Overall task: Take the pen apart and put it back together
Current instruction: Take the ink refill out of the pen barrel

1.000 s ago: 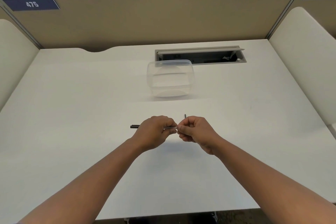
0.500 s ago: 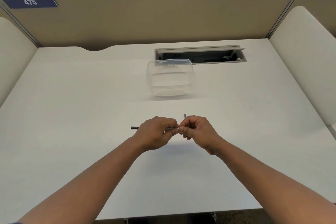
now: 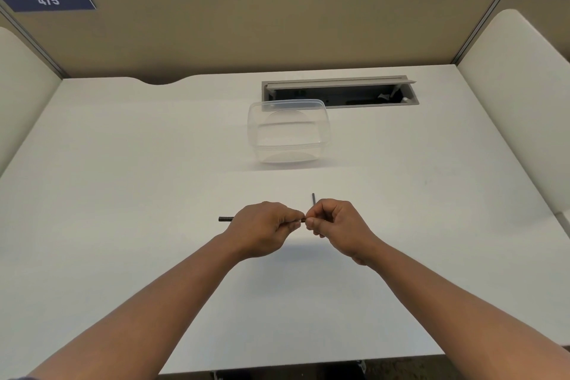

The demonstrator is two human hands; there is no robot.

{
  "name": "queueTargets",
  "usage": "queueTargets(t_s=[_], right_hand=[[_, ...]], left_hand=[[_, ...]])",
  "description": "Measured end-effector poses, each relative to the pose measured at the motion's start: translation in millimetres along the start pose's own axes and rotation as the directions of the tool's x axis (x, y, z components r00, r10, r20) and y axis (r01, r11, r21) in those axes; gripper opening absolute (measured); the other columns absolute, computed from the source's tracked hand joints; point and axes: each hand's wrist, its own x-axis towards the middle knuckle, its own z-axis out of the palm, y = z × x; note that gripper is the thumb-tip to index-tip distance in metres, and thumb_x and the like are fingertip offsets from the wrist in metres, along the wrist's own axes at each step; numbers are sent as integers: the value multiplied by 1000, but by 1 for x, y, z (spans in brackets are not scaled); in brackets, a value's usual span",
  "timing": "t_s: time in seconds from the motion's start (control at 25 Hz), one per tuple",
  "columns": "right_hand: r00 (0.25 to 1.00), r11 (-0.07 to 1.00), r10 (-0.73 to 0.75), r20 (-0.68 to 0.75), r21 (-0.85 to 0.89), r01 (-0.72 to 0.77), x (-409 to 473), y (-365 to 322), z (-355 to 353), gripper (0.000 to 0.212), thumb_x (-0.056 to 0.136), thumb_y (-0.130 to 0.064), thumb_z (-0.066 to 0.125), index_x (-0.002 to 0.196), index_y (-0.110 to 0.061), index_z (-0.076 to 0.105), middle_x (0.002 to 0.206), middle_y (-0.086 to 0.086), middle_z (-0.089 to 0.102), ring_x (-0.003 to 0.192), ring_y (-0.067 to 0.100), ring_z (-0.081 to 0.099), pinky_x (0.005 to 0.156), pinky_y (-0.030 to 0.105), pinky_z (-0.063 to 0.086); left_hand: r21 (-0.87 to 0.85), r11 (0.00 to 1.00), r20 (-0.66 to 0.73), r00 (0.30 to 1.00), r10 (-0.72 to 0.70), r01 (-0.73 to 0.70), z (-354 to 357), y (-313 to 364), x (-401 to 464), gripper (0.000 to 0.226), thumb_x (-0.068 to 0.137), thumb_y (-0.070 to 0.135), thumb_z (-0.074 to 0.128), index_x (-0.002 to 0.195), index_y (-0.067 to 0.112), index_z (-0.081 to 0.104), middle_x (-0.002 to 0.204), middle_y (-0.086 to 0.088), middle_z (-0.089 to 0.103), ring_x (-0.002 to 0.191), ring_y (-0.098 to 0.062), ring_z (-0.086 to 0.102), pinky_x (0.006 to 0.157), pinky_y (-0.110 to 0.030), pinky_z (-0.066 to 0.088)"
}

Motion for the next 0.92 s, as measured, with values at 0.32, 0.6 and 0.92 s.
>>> queueTargets(t_s=[0.32,0.6,0.92], right_hand=[[999,989,29,31,-147,-24,7,5,-8,16,94,-7,64,97,-19,75,81,-2,72,71,7,62,77,28,56],[988,941,90,-128,-314,-126,15,19,-17,15,93,-14,62,95,-25,71,86,-3,72,80,17,64,70,30,53],[890,929,204,-407,-207,-308,26,34,-25,6,84,-13,63,85,-13,68,81,-1,66,68,12,56,56,26,43]], left_hand=[[10,1000,0,1000,-17,17,1,-3,0,25,104,38,40,115,39,62,77,6,55,78,-18,54,67,-39,51],[-18,996,-72,994,-87,86,4,-5,1,27,103,37,41,101,18,59,85,2,62,84,-21,56,74,-45,53],[-420,883,-80,961,-266,209,10,-10,2,23,102,38,49,102,24,67,98,2,71,91,-17,63,84,-39,52]])
